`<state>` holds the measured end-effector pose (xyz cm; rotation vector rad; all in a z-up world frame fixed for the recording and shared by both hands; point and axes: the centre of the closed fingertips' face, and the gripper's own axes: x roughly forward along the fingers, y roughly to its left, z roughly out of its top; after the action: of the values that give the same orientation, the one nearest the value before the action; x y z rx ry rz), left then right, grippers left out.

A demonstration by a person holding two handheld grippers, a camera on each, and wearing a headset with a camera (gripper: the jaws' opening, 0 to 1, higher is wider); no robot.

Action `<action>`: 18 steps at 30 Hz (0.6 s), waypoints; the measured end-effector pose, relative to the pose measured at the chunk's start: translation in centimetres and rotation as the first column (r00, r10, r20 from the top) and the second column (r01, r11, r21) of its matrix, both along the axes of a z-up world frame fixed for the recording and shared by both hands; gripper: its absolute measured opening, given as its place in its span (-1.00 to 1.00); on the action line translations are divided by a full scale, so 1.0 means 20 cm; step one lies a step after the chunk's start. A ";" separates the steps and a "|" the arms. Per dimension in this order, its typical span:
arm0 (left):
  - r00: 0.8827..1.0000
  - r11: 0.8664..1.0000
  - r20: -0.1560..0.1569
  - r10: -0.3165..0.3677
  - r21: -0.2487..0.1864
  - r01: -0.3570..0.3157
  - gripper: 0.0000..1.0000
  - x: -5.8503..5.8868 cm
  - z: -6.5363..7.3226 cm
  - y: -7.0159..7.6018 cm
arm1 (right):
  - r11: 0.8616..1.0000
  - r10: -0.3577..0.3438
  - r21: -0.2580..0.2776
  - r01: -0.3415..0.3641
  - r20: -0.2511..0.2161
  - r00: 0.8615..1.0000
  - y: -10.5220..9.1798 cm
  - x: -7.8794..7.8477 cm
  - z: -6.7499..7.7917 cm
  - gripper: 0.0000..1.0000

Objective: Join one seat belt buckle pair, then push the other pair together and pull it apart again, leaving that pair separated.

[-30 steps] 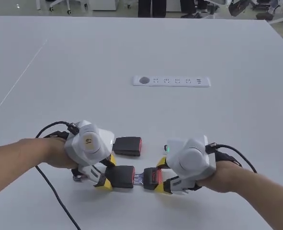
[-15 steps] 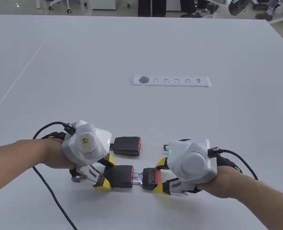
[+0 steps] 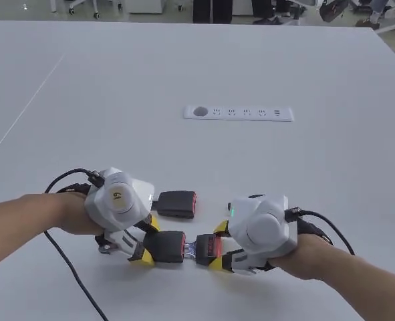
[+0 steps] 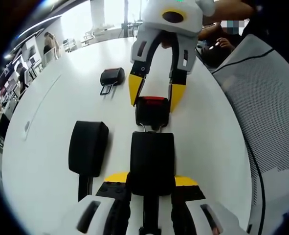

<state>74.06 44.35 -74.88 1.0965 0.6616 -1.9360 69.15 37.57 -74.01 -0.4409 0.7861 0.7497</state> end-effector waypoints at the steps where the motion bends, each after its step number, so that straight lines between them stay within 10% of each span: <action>1: 1.000 1.000 0.000 0.000 0.000 0.000 -0.37 0.00 0.00 0.00 | 1.000 -0.005 0.000 0.005 0.002 1.000 0.00 0.00 0.00 -0.43; 18: 1.000 1.000 -0.004 0.005 0.002 -0.005 -0.38 0.01 0.00 0.00 | 0.999 -0.037 0.017 0.037 0.003 0.999 0.05 0.03 0.00 -0.45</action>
<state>74.17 44.36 -74.85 1.0913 0.6681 -1.9338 69.84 38.58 -74.09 -0.4109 0.7820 0.7206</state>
